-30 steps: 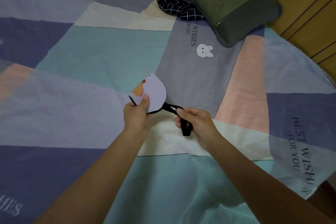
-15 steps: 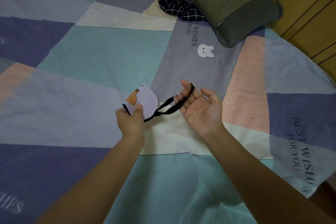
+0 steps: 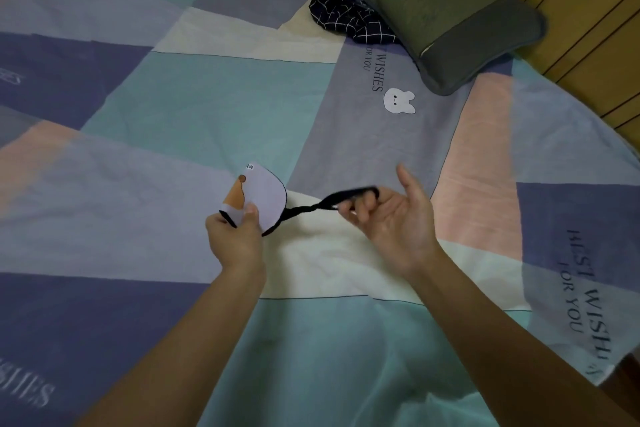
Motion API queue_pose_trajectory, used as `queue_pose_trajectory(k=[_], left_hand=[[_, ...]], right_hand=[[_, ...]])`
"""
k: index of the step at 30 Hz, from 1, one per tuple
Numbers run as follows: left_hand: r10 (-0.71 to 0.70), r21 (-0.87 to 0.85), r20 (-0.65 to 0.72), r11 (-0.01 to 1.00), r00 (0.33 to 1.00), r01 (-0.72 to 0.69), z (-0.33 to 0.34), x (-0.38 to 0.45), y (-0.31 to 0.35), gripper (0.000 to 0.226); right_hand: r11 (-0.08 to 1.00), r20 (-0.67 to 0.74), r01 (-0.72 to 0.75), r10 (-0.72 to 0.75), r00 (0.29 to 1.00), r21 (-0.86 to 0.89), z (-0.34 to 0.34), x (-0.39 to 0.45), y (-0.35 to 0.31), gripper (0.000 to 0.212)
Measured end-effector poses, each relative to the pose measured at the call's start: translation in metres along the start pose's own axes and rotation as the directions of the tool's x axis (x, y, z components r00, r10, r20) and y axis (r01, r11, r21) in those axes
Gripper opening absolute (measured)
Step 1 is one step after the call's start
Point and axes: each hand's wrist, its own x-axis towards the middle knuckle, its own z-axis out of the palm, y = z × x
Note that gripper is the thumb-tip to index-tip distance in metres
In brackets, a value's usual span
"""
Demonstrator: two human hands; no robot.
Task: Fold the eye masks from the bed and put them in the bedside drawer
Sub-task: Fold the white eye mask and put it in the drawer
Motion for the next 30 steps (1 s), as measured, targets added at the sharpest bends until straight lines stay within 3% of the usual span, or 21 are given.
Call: queue_pose_trajectory(k=[2,6,9,11,15,20,24,27,30], left_hand=[[0.005,0.026,0.035,1.0,0.999,-0.006,-0.001,-0.007,-0.008,0.028],[0.042,0.048,0.114,0.998,0.993,-0.047,0.003,-0.027,-0.013,0.021],[0.082,-0.06,0.164,0.996,0.983,-0.073,0.004,-0.033,-0.002,0.019],[0.078,-0.152,0.204,0.987,0.976,-0.047,0.006,-0.034,0.006,0.019],[0.046,-0.238,0.323,0.971,0.945,0.034,0.006,-0.035,0.014,0.016],[0.035,-0.176,0.479,0.983,0.877,0.056,-0.003,-0.027,0.018,0.024],[0.05,-0.093,0.671,0.995,0.74,0.018,-0.01,-0.02,0.028,0.036],[0.045,-0.053,0.743,0.999,0.668,-0.009,-0.014,-0.015,0.042,0.035],[0.071,-0.053,0.799,0.997,0.596,-0.048,-0.019,-0.015,0.055,0.04]], right_hand=[[0.964,-0.072,0.096,-0.081,0.994,0.247,0.01,0.006,-0.001,0.054],[0.888,-0.352,0.191,-0.035,0.935,0.417,0.02,0.019,0.0,0.039],[0.972,-0.603,0.161,-0.027,0.797,0.169,0.017,0.016,0.009,0.04],[0.994,-0.658,0.112,-0.084,0.748,0.001,0.016,0.005,0.021,0.036],[0.974,-0.562,0.06,-0.175,0.808,-0.218,0.018,-0.011,0.033,0.036],[0.863,-0.278,0.063,-0.229,0.933,-0.5,0.019,-0.013,0.019,0.067],[0.783,-0.077,0.173,-0.271,0.96,-0.597,0.022,-0.008,0.001,0.069],[0.737,-0.066,0.183,-0.295,0.953,-0.65,0.03,-0.006,-0.005,0.079],[0.656,-0.033,0.223,-0.354,0.935,-0.721,0.042,-0.004,-0.01,0.07]])
